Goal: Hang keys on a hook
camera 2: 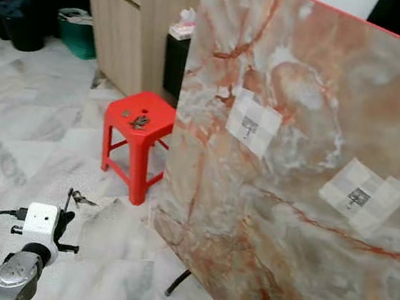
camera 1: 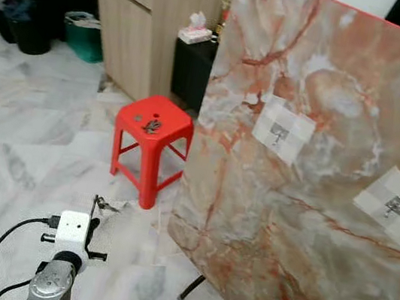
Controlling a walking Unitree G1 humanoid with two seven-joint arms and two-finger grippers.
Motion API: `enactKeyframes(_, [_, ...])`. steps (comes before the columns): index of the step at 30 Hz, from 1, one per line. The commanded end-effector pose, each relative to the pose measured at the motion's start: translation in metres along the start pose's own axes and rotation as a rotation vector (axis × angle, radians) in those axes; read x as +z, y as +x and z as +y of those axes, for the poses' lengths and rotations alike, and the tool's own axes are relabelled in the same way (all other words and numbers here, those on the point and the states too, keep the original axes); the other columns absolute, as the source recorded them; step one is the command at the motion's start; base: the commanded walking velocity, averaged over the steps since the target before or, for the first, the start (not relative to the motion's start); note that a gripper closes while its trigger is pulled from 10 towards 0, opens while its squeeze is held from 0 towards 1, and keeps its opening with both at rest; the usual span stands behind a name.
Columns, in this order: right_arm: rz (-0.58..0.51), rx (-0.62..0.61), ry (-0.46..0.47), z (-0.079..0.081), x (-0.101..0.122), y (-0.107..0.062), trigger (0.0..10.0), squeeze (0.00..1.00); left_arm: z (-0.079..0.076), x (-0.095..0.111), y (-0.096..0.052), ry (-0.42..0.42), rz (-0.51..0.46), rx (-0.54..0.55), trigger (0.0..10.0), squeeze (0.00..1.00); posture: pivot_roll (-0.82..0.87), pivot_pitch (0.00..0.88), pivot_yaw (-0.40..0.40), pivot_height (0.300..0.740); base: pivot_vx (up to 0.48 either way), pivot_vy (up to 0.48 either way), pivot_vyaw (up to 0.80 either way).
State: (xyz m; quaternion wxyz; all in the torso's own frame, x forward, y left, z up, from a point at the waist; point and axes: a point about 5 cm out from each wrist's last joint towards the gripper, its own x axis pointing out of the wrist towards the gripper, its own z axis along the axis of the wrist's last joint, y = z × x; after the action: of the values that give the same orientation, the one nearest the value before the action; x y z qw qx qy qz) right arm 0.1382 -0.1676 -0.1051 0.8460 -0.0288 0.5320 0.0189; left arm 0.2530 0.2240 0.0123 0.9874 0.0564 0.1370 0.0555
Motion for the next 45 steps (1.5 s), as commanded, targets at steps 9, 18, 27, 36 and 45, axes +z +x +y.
enactKeyframes(9, [0.008, -0.003, -0.001, -0.0021, -0.0022, -0.0004, 10.0, 0.00, -0.0044, -0.0008, -0.0024, 0.001, -0.012, -0.012, 10.0, 0.00, 0.03, 0.000, -0.097, 0.740, 0.000, 0.188, -0.79])
enactKeyframes(18, [0.008, -0.002, -0.002, -0.0024, -0.0021, -0.0004, 10.0, 0.00, -0.0055, 0.0023, -0.0019, -0.002, -0.028, -0.013, 10.0, 0.00, 0.03, 0.000, -0.097, 0.740, 0.000, 0.000, -0.79])
enactKeyframes(27, [0.008, 0.002, -0.007, -0.0021, -0.0019, -0.0004, 10.0, 0.00, -0.0080, 0.0052, -0.0018, 0.004, -0.047, -0.032, 10.0, 0.00, 0.03, 0.000, -0.096, 0.740, 0.000, 0.276, -0.78])
enactKeyframes(36, [-0.009, 0.007, 0.012, -0.0017, -0.0009, -0.0004, 10.0, 0.00, -0.0097, 0.0053, -0.0023, 0.004, -0.048, -0.034, 10.0, 0.00, 0.03, 0.000, -0.095, 0.740, 0.000, 0.000, -0.26])
enactKeyframes(45, [-0.011, 0.000, 0.017, -0.0017, -0.0006, -0.0004, 10.0, 0.00, -0.0114, 0.0075, -0.0031, -0.003, -0.060, -0.038, 10.0, 0.00, 0.03, 0.000, -0.092, 0.740, 0.000, 0.195, 0.00])
